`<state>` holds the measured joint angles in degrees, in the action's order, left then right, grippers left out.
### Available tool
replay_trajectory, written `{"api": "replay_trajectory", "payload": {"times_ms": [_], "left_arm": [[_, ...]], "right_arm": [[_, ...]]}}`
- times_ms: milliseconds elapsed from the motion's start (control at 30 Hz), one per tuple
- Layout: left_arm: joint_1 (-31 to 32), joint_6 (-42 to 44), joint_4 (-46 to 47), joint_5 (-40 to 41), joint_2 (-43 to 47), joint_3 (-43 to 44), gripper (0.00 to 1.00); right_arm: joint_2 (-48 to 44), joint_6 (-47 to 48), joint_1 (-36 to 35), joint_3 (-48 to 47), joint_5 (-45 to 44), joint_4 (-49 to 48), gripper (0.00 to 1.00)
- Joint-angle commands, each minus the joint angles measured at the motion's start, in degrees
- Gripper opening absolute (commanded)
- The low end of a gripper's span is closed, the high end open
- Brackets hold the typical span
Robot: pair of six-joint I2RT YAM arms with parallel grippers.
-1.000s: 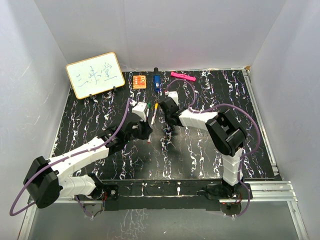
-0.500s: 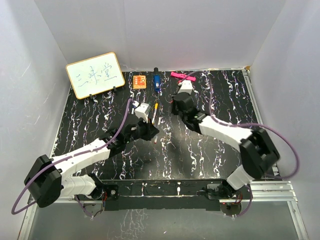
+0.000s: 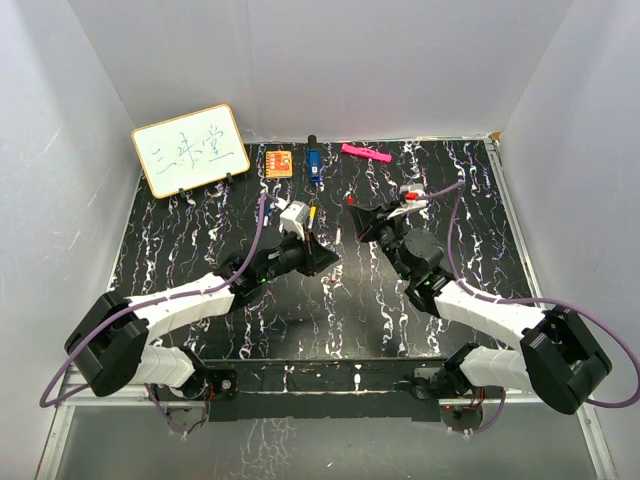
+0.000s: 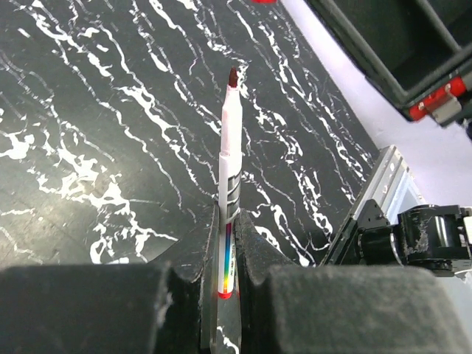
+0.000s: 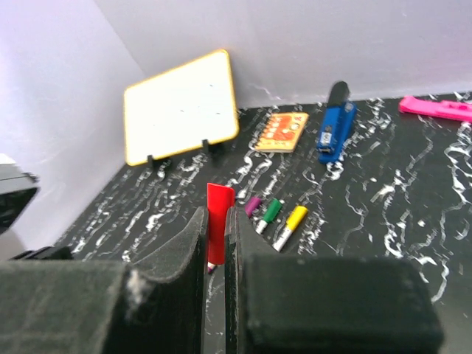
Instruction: Insert the pens into the pen caps
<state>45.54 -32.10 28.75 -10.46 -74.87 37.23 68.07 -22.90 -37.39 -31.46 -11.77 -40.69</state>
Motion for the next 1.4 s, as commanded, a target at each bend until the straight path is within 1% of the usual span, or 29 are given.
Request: {"api": "replay_trajectory", "payload": {"times_ms": [0,167,733,1000,1367], "left_arm": [[-0.2,-1.3,5.8,-2.7,-1.1,3.3,0.00],[-0.2,-2.3,7.7,-2.6,-1.3,2.8,0.00],[-0.1,-2.1,10.5,-4.9,-0.2,2.9,0.00],[-0.1,-1.5,11.7,-3.9,1.6,1.7,0.00],[-0.1,-1.7,11.8,-3.3,1.2,1.5,0.00]], "right_arm": [[-1.9,-1.9,0.1,1.8,4.6,-15.4,0.00],[-2.0,-2.2,0.0,3.0,5.7,-18.3,0.00],[-0.6,-2.8,0.1,3.3,5.9,-18.6,0.00],[-0.3,-3.0,0.1,3.2,6.2,-18.5,0.00],[-0.3,-3.3,0.1,3.1,6.8,-18.1,0.00]]}}
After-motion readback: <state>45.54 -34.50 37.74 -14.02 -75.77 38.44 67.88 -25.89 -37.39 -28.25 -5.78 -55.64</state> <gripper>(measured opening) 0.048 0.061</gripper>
